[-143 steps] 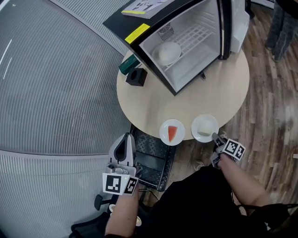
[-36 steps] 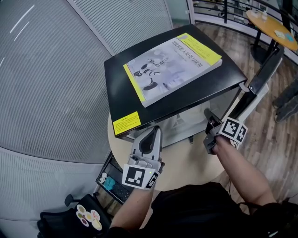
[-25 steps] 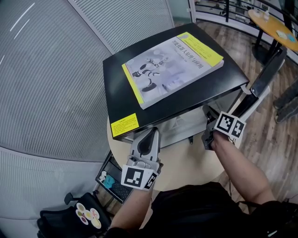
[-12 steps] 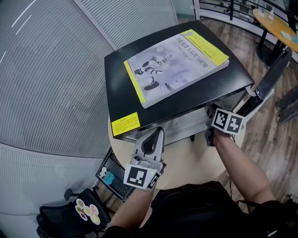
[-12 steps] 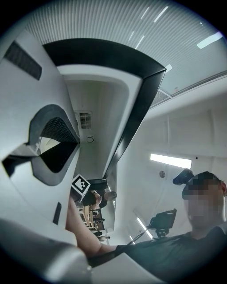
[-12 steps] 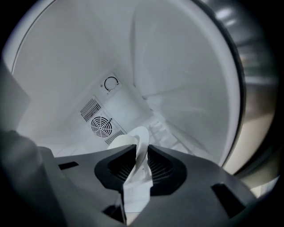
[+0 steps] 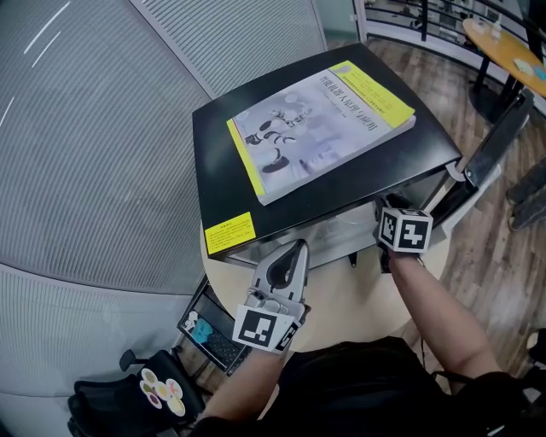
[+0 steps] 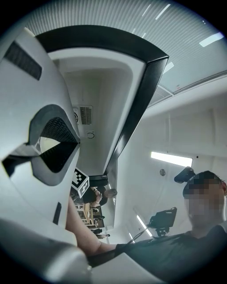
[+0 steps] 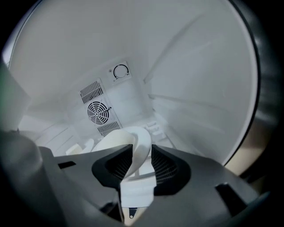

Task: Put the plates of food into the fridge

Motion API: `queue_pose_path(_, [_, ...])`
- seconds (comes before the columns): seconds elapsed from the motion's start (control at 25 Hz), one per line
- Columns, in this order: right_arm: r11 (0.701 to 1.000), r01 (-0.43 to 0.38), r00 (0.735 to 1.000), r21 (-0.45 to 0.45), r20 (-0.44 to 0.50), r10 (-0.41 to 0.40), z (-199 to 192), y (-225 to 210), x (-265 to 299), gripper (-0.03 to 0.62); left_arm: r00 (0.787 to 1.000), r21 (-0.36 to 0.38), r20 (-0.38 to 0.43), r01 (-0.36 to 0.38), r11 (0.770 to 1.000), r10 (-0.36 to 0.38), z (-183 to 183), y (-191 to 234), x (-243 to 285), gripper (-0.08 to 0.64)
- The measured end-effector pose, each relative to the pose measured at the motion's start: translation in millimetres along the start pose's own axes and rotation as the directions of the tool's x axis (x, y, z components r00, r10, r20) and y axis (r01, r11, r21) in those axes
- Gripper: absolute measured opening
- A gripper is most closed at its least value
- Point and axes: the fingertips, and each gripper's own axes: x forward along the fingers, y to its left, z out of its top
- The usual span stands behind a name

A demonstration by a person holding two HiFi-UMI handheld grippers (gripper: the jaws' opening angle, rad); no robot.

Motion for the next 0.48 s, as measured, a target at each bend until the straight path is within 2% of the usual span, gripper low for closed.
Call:
queue_pose_path(0.24, [1.0, 0.02, 0.996, -0.023, 0.091, -0.018, 10.8, 2.4, -15.7, 0.112, 1.0, 0.007, 0.017, -0.001, 1.0, 0.001, 7.7, 0.7, -7.5, 0.002])
queue_pose_path(0.48, [0.995, -0.044, 0.973, -0.086, 0.222, 0.062, 23.1, 28.1, -44.7, 0.112, 0.999, -0.001, 0.037, 0.026, 1.0, -0.026, 12.2, -4.5, -21.5, 0.002])
